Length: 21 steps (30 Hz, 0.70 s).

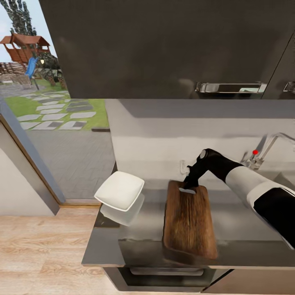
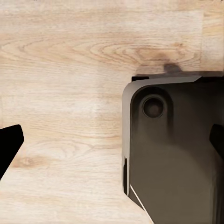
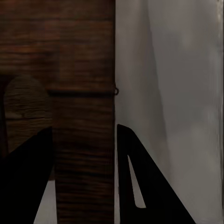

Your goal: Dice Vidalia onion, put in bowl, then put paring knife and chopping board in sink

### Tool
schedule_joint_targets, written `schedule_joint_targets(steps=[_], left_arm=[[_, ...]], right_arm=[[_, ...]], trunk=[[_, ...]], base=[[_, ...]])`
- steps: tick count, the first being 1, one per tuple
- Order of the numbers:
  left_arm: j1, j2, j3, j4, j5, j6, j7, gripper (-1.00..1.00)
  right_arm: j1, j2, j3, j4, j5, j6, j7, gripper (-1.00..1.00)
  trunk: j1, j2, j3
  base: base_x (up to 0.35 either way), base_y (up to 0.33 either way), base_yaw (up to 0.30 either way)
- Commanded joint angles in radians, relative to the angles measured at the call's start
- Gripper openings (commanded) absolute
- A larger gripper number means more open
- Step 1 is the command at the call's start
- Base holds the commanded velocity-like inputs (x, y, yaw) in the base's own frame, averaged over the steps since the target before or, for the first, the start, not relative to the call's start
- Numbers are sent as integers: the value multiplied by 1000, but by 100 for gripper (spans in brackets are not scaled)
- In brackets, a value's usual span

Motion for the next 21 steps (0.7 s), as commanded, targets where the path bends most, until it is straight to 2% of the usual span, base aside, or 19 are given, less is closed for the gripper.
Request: schedule_joint_targets(steps=[1,6,12,17,21], left_arm=[[0,0,0,-1,1,-2,0,100],[0,0,0,-1,1,-2,0,100],[0,-1,0,-1,1,-2,0,100],[0,-1,0,4,1,-2,0,100],[0,-2,1,15,1,-2,0,100]], right_arm=[[0,-2,-15,-3,0,22,4,-100],[0,-11,-55,-3,0,83,-6,-100],[0,-29,-63,-4,0,101,-15,-100],[0,-56,-74,-4,0,120,-19,-100],[0,-65,-125,-4,0,147,-20,-100]], trunk=[[1,-2,0],[1,-2,8],[1,-2,17],[1,-2,25],[1,-2,31]], base=[[0,0,0],[0,0,0],[0,0,0],[0,0,0],[-14,0,0]])
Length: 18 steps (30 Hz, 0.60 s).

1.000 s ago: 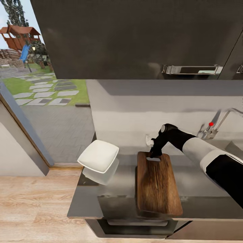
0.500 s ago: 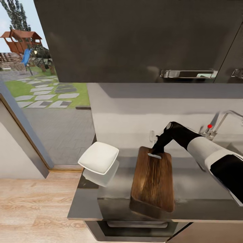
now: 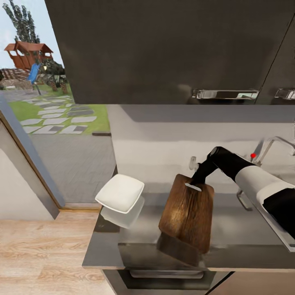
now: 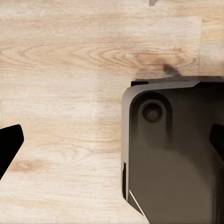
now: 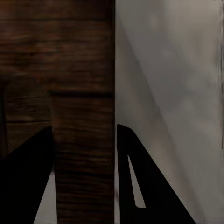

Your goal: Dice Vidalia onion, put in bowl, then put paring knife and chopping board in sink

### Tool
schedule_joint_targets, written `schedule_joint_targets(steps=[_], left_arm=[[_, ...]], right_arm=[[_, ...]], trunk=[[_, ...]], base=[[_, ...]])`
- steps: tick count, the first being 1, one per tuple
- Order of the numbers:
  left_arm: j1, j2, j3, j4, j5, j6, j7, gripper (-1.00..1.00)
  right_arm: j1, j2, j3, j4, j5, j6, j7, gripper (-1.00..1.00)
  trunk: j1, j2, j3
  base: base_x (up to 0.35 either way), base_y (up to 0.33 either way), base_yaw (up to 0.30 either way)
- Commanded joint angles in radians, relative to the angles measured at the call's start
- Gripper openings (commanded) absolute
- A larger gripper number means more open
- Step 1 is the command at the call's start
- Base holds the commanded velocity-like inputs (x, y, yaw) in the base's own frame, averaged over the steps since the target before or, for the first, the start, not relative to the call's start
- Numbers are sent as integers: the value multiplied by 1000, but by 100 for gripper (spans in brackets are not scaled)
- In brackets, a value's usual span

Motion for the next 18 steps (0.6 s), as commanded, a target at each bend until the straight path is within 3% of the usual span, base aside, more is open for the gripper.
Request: schedule_joint_targets(steps=[1,5,18], left_arm=[[0,0,1,1,2,-2,0,100],[0,0,1,2,1,-2,0,100],[0,-1,0,3,1,-2,0,100]], right_arm=[[0,-1,-13,-3,1,16,4,-100],[0,-3,-36,-3,1,42,-9,-100],[0,-10,-48,-4,1,142,-66,-100]], trunk=[[0,-2,0],[0,-2,6],[0,-2,26]], base=[[-93,0,0],[-227,0,0],[-329,0,0]])
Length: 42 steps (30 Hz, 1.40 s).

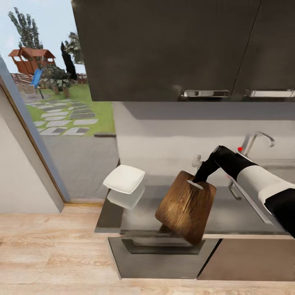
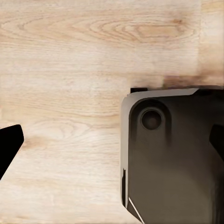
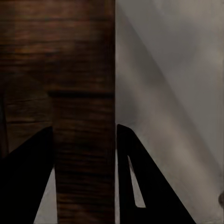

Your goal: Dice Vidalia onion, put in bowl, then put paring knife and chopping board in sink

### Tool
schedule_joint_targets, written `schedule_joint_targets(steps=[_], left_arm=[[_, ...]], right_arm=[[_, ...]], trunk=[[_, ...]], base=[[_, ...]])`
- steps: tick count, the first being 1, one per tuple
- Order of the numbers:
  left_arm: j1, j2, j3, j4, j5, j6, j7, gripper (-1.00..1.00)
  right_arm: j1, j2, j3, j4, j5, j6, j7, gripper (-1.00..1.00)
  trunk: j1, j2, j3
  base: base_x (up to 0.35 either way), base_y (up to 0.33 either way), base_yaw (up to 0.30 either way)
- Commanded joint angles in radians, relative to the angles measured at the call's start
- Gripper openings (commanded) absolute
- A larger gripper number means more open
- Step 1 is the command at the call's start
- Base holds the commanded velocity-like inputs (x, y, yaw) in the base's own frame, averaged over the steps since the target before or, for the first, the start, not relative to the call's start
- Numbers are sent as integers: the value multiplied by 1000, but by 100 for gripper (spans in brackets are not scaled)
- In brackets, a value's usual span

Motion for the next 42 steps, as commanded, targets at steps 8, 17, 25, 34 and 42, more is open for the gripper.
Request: schedule_joint_targets(steps=[8,17,25,34,42], left_arm=[[0,0,0,-1,2,-2,0,100],[0,0,0,2,1,-2,0,100],[0,-1,-1,2,0,-2,0,100],[0,-4,-4,2,-1,-2,-1,100],[0,-16,-7,2,-3,-2,-3,100]], right_arm=[[0,-1,-118,-8,3,113,-115,-100],[0,1,-444,-18,3,234,-475,-100],[0,6,-590,-18,3,348,-733,-100],[0,7,-699,-17,1,415,-797,-100],[0,2,-871,-18,0,472,-796,-100]], trunk=[[0,-2,0],[0,-2,0],[0,-2,0],[0,-2,0],[0,-2,0]], base=[[-306,0,0],[-155,0,0],[-94,0,0],[-29,0,0],[0,0,0]])
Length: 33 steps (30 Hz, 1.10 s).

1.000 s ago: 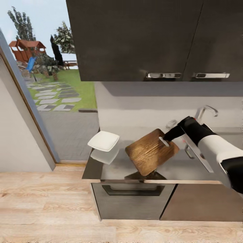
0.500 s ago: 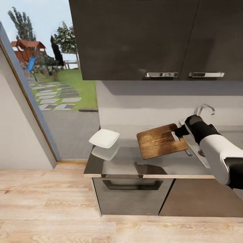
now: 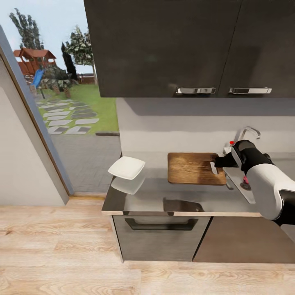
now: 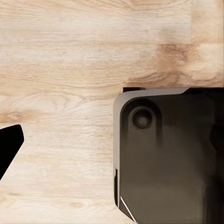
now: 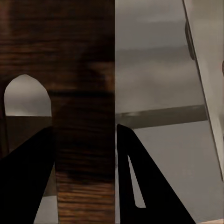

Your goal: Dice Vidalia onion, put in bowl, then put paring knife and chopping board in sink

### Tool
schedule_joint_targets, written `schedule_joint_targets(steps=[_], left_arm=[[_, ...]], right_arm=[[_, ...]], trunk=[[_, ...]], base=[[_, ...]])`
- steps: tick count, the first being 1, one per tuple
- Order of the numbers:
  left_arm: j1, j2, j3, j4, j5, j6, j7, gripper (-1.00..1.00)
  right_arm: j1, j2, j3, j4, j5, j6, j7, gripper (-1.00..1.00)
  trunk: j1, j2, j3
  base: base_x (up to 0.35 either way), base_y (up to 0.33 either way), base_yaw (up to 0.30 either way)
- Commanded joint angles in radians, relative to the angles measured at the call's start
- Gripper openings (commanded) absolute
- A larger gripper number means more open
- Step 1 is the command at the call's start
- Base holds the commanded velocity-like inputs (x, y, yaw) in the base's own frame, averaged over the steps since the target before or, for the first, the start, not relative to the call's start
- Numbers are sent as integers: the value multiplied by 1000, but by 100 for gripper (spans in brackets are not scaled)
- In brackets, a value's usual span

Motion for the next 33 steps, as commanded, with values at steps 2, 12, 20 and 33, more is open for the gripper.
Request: schedule_joint_targets(steps=[2,12,20,33], left_arm=[[0,0,0,-1,1,-2,0,100],[0,-1,2,-1,1,-2,0,100],[0,-2,2,0,1,-1,1,100],[0,-2,2,1,1,1,1,100]], right_arm=[[-1,1,-16,-1,10,4,8,-100],[-1,3,-35,0,10,6,7,-100],[-1,1,-31,0,11,6,7,-100],[-1,5,-26,4,8,8,7,-100]], trunk=[[1,-2,-2],[1,-2,-2],[1,-2,-2],[1,-2,-6]], base=[[0,0,0],[0,0,0],[0,0,0],[0,-143,0]])
